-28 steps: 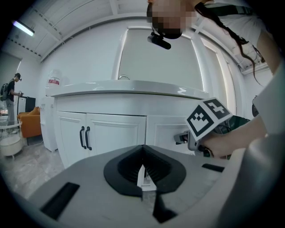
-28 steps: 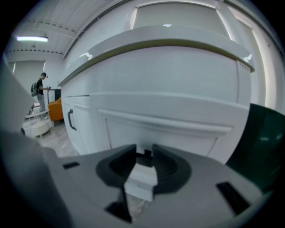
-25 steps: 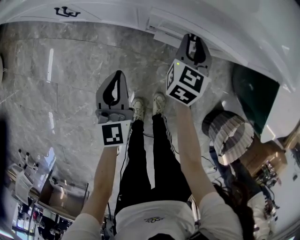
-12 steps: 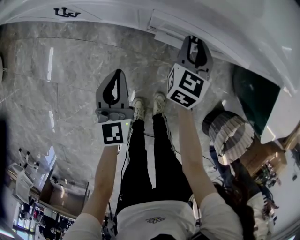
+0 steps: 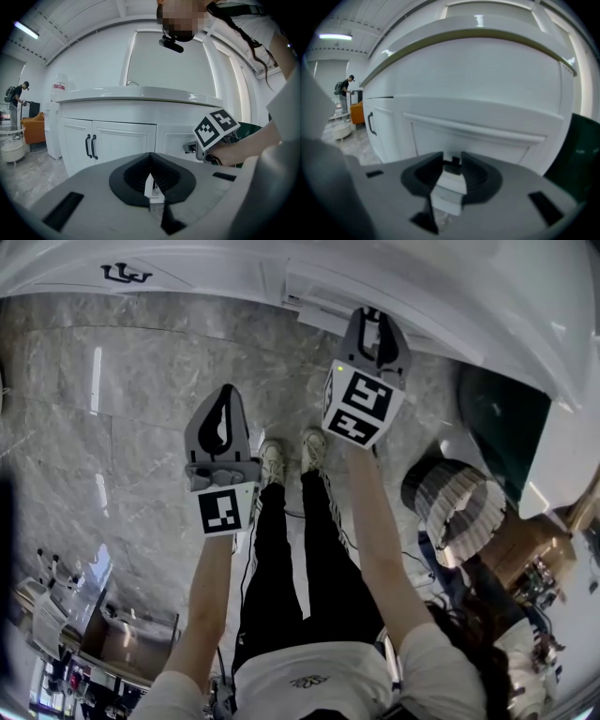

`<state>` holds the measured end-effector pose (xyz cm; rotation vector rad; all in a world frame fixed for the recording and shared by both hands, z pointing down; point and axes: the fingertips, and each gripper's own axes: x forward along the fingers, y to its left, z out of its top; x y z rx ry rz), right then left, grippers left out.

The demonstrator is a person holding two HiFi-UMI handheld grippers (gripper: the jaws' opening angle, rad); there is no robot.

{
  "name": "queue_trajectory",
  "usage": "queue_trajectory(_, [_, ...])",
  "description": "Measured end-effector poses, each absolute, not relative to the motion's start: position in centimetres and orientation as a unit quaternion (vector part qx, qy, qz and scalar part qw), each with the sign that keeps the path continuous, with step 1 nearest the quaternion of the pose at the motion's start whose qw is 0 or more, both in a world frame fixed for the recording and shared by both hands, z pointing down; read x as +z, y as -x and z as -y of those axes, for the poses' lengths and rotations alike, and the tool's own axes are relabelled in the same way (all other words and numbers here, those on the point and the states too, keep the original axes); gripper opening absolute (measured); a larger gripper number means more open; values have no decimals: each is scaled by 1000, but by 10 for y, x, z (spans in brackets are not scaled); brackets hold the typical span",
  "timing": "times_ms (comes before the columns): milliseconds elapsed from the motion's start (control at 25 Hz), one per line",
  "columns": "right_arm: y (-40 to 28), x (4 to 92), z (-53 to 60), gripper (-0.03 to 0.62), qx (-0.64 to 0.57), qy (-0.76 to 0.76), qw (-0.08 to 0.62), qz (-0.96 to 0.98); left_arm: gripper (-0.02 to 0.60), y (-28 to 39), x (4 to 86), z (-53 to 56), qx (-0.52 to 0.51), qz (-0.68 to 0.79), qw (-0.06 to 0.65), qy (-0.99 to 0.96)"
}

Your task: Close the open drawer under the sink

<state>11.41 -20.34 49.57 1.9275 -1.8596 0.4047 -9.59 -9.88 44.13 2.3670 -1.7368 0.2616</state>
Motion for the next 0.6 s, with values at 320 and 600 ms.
queue_trajectory(320, [-111, 493, 204, 140, 144, -697, 200, 673, 20, 94, 439, 93, 81, 590, 100, -797])
queue_trajectory(600, [-113, 490, 197, 193, 157, -704, 182, 668, 20, 91, 427, 94, 75, 591, 90, -798])
